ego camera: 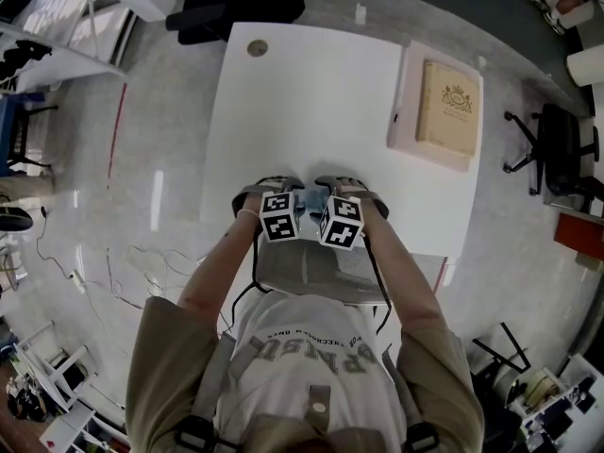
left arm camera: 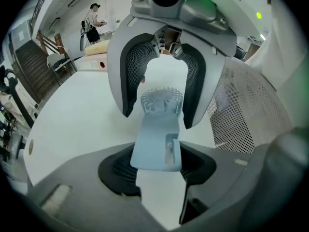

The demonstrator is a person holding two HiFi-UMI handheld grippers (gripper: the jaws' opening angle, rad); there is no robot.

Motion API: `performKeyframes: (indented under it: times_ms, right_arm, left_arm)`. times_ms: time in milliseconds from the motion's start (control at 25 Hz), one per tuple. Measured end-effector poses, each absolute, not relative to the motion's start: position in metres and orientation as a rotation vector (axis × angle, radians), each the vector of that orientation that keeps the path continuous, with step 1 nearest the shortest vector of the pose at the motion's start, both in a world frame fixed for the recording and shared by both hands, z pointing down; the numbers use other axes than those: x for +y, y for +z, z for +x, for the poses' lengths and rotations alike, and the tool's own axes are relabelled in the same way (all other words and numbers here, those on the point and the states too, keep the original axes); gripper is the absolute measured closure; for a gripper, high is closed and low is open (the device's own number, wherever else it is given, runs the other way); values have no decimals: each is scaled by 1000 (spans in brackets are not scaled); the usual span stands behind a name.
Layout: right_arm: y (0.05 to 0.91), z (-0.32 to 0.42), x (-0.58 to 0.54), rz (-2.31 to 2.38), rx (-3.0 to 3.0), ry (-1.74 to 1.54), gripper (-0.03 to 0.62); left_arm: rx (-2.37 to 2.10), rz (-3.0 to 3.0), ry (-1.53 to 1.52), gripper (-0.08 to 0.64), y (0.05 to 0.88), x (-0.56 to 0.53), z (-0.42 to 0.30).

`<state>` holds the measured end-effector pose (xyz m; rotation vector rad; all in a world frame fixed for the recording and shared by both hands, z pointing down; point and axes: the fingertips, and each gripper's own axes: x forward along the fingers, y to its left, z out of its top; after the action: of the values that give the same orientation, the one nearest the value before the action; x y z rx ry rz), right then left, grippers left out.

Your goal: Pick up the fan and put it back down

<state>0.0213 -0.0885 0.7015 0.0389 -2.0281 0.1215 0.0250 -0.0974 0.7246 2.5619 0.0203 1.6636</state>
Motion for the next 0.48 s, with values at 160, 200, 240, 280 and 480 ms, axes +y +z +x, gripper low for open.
performKeyframes:
  times_ms: [160, 200, 240, 280, 480]
  right_arm:
    - [707, 18, -87, -13, -2021, 121, 270]
    - [708, 18, -87, -24, -2025, 124, 295]
    - [708, 18, -86, -31, -2033, 129, 316]
    - [708, 17, -85, -35, -2041, 131, 318]
    - [706, 15, -85, -41, -2054, 128, 326]
  left_arm:
    - [22, 2561, 1663, 337, 724, -98, 26]
    - [21, 2560, 1663, 337, 724, -98, 26]
    - [20, 2559, 1663, 337, 724, -99, 25]
    - [20, 2557, 1663, 337, 724, -99, 25]
    - [23, 2553, 1658, 337, 723, -98, 22]
